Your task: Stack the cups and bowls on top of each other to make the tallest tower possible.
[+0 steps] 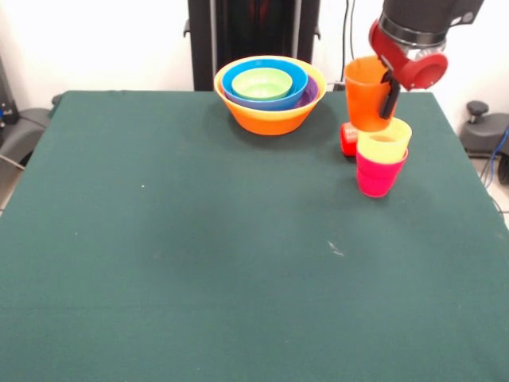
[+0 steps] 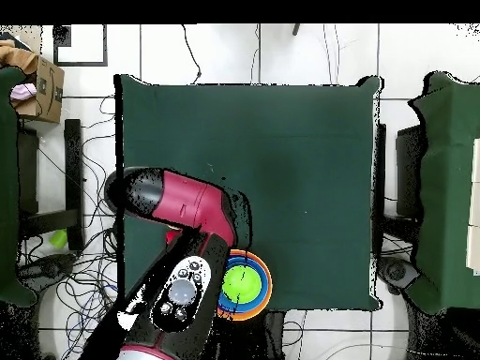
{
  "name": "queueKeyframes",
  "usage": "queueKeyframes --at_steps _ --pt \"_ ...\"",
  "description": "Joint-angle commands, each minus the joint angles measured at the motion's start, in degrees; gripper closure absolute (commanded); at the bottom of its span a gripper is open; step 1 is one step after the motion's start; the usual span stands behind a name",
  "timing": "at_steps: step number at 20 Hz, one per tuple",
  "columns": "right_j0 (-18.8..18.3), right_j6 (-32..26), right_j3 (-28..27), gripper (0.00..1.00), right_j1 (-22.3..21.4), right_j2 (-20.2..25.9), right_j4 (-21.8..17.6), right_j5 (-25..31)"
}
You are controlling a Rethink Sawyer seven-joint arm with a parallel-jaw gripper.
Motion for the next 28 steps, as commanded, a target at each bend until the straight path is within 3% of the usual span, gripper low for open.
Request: queueKeyframes --at_steps 1,19,28 --pt "-1.6 7.9 4.2 1.00 3.6 5.4 1.0 -7.0" --pt "1.4 10.6 3.6 1.00 2.7 3.7 1.7 -2.1" --pt "2.0 11.4 3.3 1.00 4.5 3.8 2.4 -3.8"
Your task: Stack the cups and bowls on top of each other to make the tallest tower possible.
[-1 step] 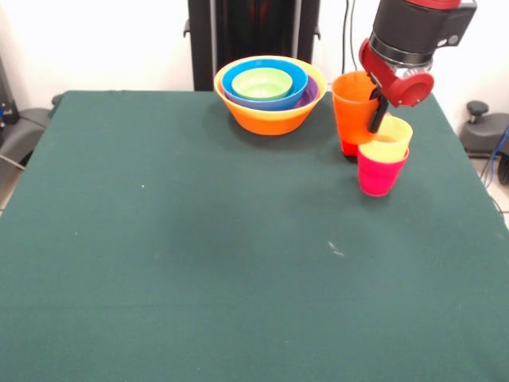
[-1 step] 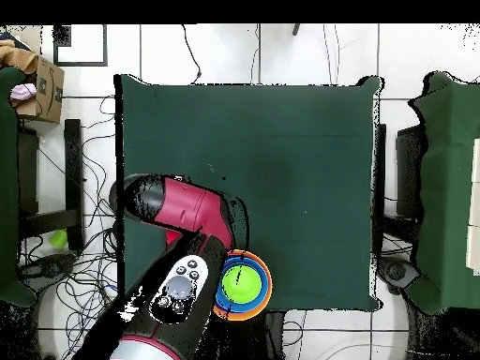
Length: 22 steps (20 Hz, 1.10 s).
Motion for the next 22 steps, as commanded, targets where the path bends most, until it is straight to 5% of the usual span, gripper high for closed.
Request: queueKeyframes --at_steps 1,22 --pt "1.0 11.4 2.0 1.00 2.2 4.3 1.7 0.4" --pt "3.8 11.3 4.6 1.00 4.9 5.2 4.7 -5.5"
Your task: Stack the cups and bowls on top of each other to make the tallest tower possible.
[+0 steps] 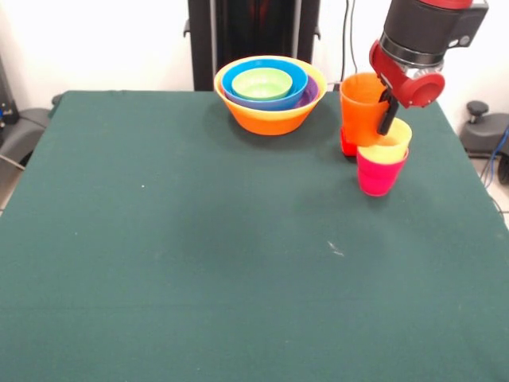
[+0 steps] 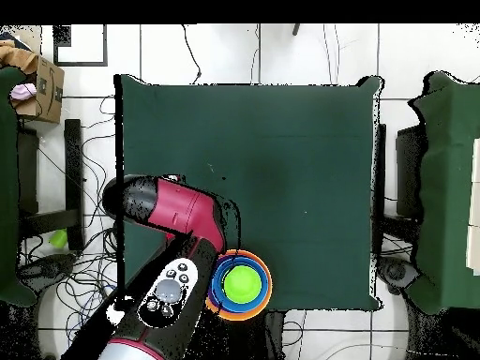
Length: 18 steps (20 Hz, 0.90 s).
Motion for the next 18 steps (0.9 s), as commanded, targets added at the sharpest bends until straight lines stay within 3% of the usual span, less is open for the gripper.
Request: queueKeyframes --at_steps 1,18 --pt "1.9 11.4 4.5 1.00 4.1 6.3 1.6 -4.3" --pt "4.6 10.5 7.8 1.00 2.2 5.6 3.4 -3.9"
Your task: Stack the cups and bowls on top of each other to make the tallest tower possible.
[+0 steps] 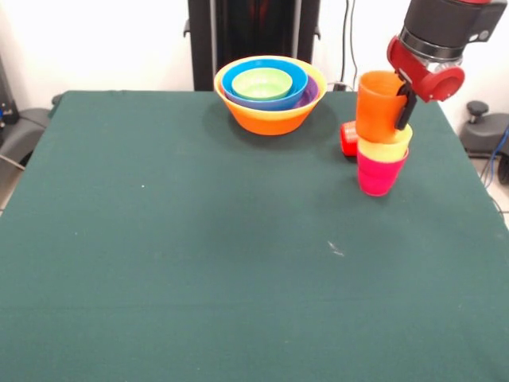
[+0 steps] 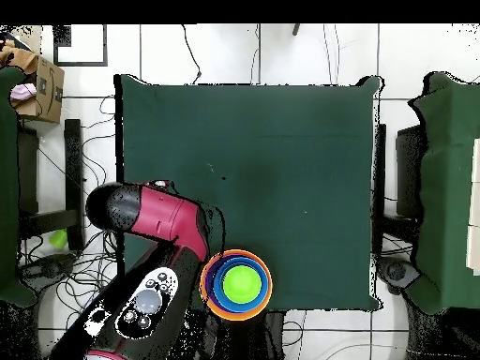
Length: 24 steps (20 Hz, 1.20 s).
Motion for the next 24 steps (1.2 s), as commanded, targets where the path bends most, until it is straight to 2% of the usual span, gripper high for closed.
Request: queueKeyframes --at_steps 1,10,24 --pt "0.7 10.2 6.8 1.00 1.9 6.8 1.5 -3.2" --pt "-1.0 8.0 8.3 1.00 2.3 7.8 1.6 -6.5" --pt "0.2 9.0 8.3 1.00 -0.2 6.8 1.7 -2.6"
